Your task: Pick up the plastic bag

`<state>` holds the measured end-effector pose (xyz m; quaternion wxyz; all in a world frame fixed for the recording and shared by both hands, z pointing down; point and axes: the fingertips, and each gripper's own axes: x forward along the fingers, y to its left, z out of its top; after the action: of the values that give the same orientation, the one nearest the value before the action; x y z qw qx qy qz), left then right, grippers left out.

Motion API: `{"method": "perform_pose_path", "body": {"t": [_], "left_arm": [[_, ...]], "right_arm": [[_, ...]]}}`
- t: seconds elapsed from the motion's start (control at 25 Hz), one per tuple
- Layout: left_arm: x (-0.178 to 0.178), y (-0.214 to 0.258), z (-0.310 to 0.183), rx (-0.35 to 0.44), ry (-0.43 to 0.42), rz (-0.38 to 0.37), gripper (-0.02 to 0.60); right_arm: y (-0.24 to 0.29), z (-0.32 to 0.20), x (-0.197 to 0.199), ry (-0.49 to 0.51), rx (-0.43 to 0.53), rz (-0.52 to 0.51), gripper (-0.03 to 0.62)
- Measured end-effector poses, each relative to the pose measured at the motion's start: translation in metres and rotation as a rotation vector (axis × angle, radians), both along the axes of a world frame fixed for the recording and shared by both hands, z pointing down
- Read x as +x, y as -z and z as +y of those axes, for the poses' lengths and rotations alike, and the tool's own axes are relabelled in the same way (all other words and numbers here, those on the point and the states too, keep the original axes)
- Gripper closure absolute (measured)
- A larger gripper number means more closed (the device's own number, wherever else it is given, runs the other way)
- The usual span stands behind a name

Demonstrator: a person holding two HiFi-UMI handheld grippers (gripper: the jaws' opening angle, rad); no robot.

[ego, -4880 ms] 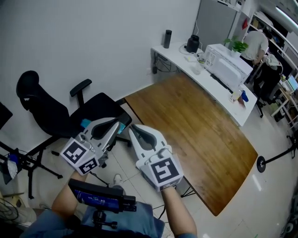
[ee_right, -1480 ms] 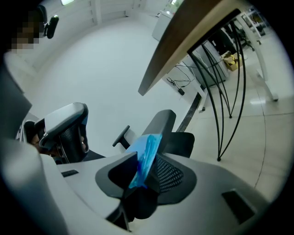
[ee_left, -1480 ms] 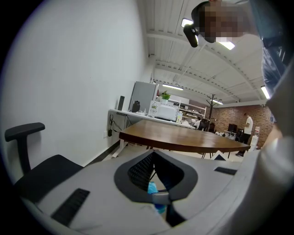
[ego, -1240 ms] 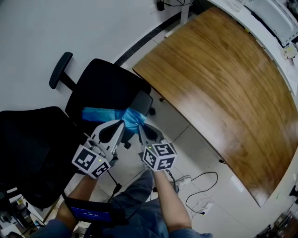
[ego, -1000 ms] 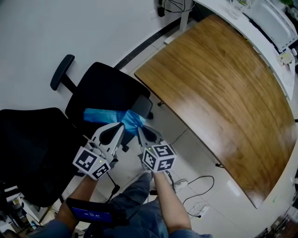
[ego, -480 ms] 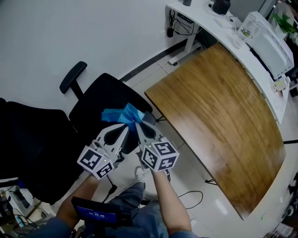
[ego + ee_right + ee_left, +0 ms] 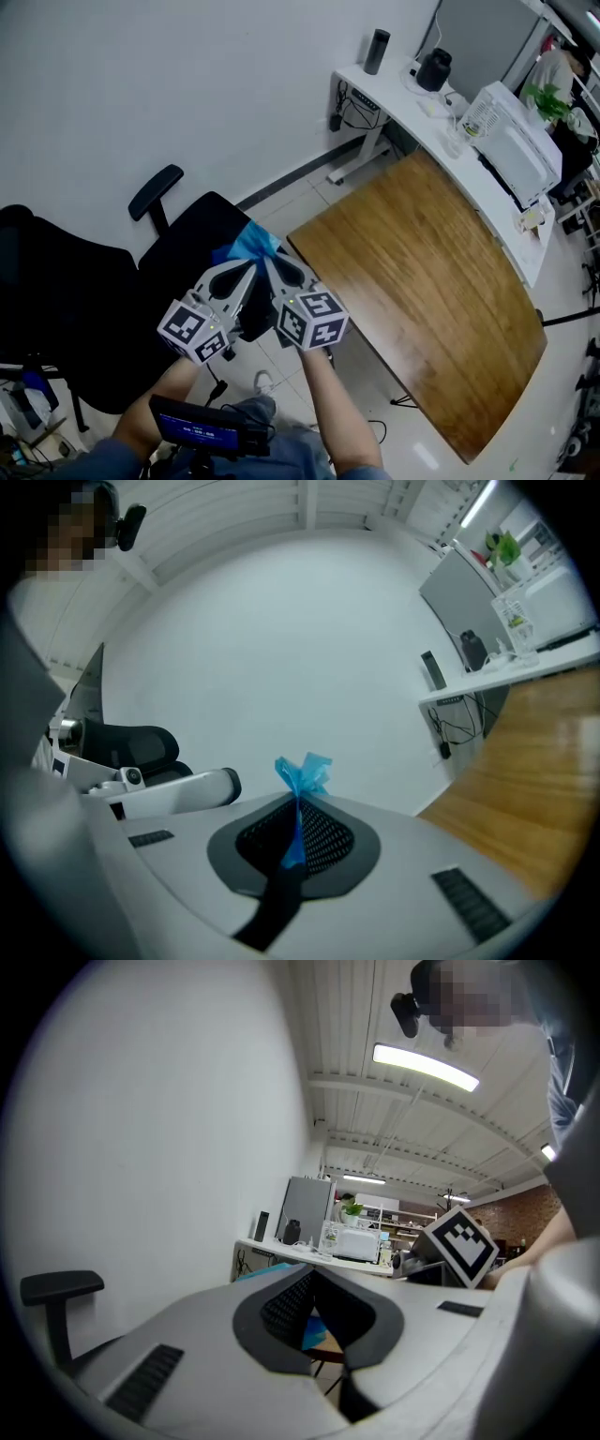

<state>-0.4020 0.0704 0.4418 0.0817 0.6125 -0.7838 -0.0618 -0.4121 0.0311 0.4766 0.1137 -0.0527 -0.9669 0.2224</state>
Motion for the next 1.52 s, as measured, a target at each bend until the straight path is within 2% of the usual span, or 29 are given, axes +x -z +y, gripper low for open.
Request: {"method": "perform_pose_path", "body": {"t": [0.28,0.48,0.68,1.2,1.36,1.52], "left_arm": [[-0.026,0.036,-0.017,0.072,0.039,-0.007,0.575],[-0.040,0.058,-0.033,0.115,0.031,-0.011,0.575],[-0.045,0.073,-0.043,0.145,0.011,-0.025,0.575],[-0.024,0.091,-0.079,0.175,-0.090,-0.040,0.575],[-0.010,0.098,-0.092,0.174,-0.120,-0.033,0.575],[0.009,0.105,-0.104,0.183,-0.151,-0.070,0.575]], "right_arm": [[0.055,-0.023,-0.044,0.029,0.114,-0.044,0.587],[0.094,-0.054,-0.072,-0.007,0.168,-0.084,0.588],[0.120,-0.077,-0.078,-0.044,0.216,-0.118,0.588],[0.130,-0.122,-0.034,-0.147,0.274,-0.100,0.589],[0.137,-0.136,-0.012,-0.185,0.283,-0.110,0.589],[0.145,-0.151,0.022,-0.220,0.282,-0.129,0.589]]}}
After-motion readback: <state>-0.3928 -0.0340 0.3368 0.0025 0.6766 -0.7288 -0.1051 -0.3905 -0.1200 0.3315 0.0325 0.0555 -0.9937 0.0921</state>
